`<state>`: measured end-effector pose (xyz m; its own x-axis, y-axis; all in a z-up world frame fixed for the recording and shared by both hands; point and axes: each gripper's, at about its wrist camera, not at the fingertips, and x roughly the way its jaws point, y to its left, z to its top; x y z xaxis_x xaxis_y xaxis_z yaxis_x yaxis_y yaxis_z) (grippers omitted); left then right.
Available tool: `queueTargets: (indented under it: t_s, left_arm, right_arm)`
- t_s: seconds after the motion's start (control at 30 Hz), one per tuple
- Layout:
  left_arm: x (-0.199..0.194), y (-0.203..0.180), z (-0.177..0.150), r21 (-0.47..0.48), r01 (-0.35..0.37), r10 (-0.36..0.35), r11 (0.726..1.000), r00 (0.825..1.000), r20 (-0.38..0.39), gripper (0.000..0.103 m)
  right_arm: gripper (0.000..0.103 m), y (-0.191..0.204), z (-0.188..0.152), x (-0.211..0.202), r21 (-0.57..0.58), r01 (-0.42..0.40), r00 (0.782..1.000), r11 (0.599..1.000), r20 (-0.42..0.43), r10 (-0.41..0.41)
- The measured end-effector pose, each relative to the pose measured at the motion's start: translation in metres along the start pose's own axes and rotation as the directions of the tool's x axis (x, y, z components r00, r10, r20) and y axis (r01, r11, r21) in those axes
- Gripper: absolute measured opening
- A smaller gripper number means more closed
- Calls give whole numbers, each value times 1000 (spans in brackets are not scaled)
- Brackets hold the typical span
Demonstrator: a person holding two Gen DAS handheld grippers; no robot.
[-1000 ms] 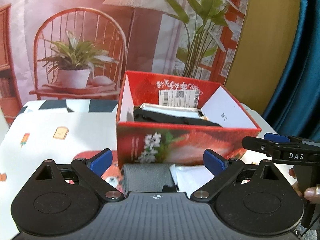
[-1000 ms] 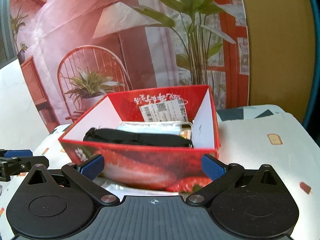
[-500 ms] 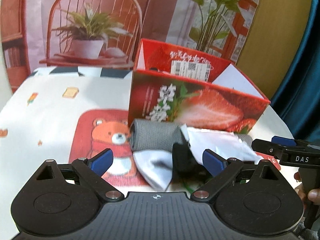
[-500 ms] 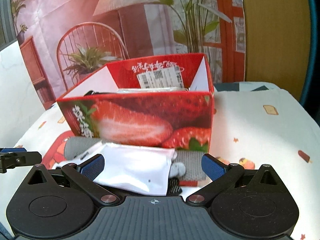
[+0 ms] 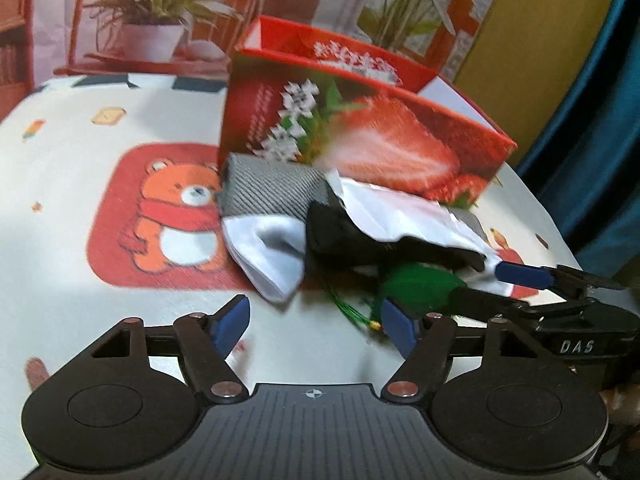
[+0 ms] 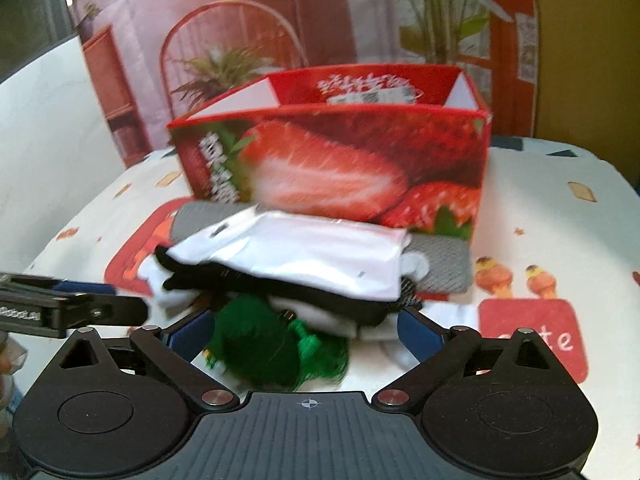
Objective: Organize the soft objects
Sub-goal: 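Lower both grippers onto the green tasseled pouch beside the box, then close the left gripper on the green pouch while the right gripper grips it too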
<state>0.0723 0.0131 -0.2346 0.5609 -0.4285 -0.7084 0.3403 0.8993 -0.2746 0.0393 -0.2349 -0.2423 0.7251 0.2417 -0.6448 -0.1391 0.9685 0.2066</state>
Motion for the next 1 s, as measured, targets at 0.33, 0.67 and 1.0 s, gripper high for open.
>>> queueTargets:
  t_s: [0.33,0.67,1.0]
  left_arm:
    - [10,4,0,-39,54,-55,998,998,-19,71]
    - [43,-11,13,-79,185,-190,980,980,-65,66]
    - [62,-12,7,-178,306,-323,935,943,-76,59]
  right_arm:
    - [76,8,-15,14,-56,-45,997,997,-65,41]
    - [70,13,-14,31,-96,-98,992,991,-92,89]
    - [65,10,-14,34,-77,-131,988,988,-90,124]
